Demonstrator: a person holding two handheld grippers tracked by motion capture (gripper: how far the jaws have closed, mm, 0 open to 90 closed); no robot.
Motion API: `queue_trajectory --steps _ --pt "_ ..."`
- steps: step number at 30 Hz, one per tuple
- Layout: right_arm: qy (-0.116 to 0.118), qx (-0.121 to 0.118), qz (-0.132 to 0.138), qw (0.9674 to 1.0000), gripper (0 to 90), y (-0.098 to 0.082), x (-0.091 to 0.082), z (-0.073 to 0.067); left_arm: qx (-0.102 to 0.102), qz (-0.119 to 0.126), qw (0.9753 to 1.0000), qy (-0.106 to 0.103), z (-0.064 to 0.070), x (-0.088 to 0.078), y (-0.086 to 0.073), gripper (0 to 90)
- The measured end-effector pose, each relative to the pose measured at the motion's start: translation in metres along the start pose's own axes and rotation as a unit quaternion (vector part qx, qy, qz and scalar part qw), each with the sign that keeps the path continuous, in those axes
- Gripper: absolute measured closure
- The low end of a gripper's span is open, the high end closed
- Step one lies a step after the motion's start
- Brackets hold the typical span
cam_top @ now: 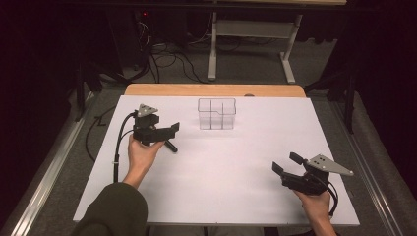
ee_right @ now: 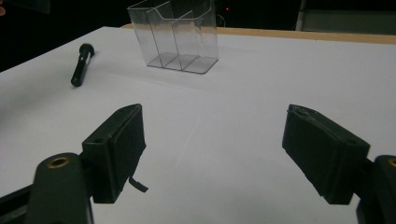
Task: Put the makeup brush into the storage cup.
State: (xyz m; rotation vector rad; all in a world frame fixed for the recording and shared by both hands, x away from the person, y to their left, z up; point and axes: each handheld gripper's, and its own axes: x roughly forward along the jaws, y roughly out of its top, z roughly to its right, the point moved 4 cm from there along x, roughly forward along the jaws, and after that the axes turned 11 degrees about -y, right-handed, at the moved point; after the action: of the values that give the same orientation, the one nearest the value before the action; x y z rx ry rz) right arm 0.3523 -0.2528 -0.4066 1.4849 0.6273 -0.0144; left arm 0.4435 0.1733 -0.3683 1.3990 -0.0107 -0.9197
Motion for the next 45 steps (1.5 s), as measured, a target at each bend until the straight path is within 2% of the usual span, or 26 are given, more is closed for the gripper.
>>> queue_trajectory --steps 9,16,20,26,31,35,39,45 --pt "0.001 -0.001 -0.001 1.0000 22.8 0.000 0.000 0.000 -0.010 -0.032 0.9992 0.022 -0.002 0.002 0.002 19.1" --pt "0.001 -0.003 -0.003 1.0000 22.9 -0.001 0.001 -0.001 -0.016 -0.051 0.9982 0.026 -0.003 0.003 0.004 18.1" --pt "0.002 -0.003 -0.003 1.0000 22.9 -0.001 0.001 -0.001 -0.027 -0.072 0.9965 0.032 -0.005 0.006 0.005 17.8" --pt "0.002 -0.003 -0.001 1.0000 22.9 0.000 0.001 -0.001 -0.034 -0.088 0.9948 0.038 -0.007 0.009 0.008 17.7" --pt "0.003 -0.003 -0.001 1.0000 22.8 0.000 0.000 -0.001 -0.042 -0.105 0.9928 0.041 -0.007 0.010 0.010 17.2" --pt "0.006 -0.004 0.002 1.0000 22.8 0.000 0.000 -0.002 -0.060 -0.127 0.9892 0.044 -0.010 0.011 0.011 16.6" --pt "0.005 -0.003 0.002 1.0000 22.8 0.000 0.000 -0.001 -0.067 -0.142 0.9863 0.051 -0.013 0.013 0.011 16.3" --pt "0.006 -0.005 0.002 1.0000 22.8 0.000 0.000 -0.002 -0.073 -0.155 0.9840 0.051 -0.014 0.015 0.011 15.5"
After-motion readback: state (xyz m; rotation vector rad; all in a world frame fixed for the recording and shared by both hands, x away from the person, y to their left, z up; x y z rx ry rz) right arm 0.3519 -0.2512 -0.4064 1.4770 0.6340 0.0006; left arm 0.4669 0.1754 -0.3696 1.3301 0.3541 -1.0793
